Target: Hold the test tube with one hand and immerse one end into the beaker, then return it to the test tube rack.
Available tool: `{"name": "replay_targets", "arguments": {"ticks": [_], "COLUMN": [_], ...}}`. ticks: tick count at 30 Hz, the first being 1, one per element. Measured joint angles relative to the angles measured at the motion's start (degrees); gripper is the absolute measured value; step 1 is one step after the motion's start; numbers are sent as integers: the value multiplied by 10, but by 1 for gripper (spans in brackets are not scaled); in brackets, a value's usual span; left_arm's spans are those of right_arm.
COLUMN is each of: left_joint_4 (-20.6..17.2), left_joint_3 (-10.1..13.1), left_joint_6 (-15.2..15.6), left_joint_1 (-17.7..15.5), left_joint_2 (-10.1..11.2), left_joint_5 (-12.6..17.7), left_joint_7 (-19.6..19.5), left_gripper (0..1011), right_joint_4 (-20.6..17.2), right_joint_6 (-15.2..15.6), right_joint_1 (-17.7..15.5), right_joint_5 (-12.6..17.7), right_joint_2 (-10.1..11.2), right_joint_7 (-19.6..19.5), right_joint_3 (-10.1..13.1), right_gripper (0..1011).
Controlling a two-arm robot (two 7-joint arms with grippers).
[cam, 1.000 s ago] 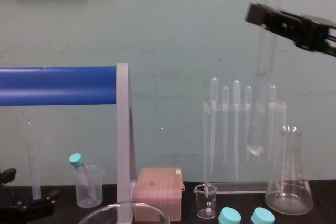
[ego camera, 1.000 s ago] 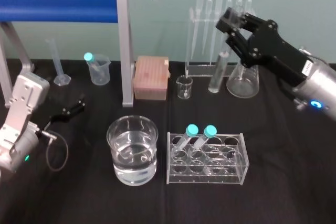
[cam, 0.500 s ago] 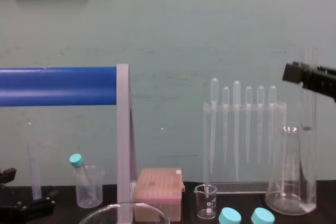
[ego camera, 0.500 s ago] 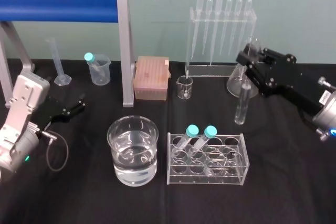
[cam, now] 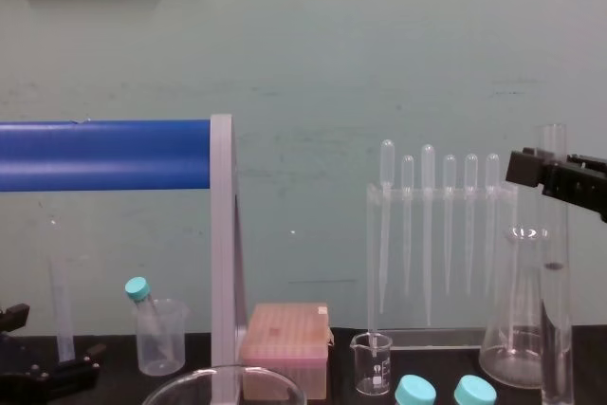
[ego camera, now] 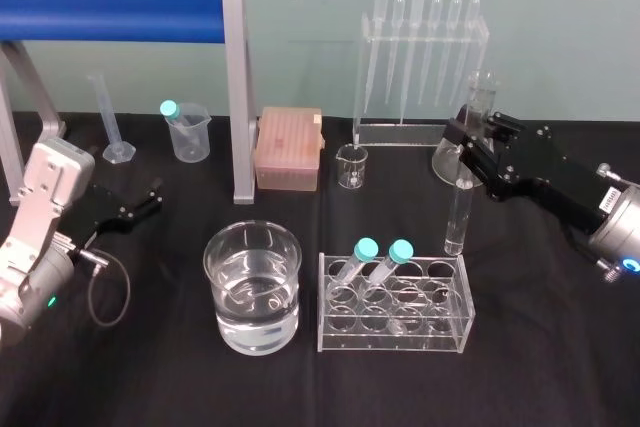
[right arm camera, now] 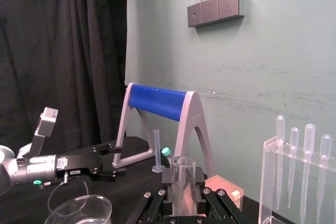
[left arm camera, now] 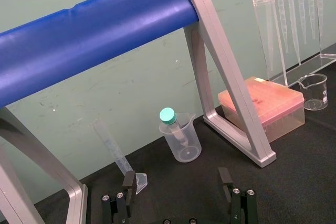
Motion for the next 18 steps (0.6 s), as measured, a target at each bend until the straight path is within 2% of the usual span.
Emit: {"name": "replay_targets", "arguments": {"ticks": [18], "left_joint_4": [0], "left_joint_3": [0], "left_joint_6": [0], "left_joint_1": [0], "left_joint_2": [0], "left_joint_5": [0], "left_joint_7": [0], "left_gripper": [1000], "right_joint_4": [5], "right_joint_6": [12], "right_joint_1": [-4], "right_joint_5": [7], "right_joint_2": [-4], "right_joint_7": [6], "right_joint_3": [-11], "right_gripper": [225]}}
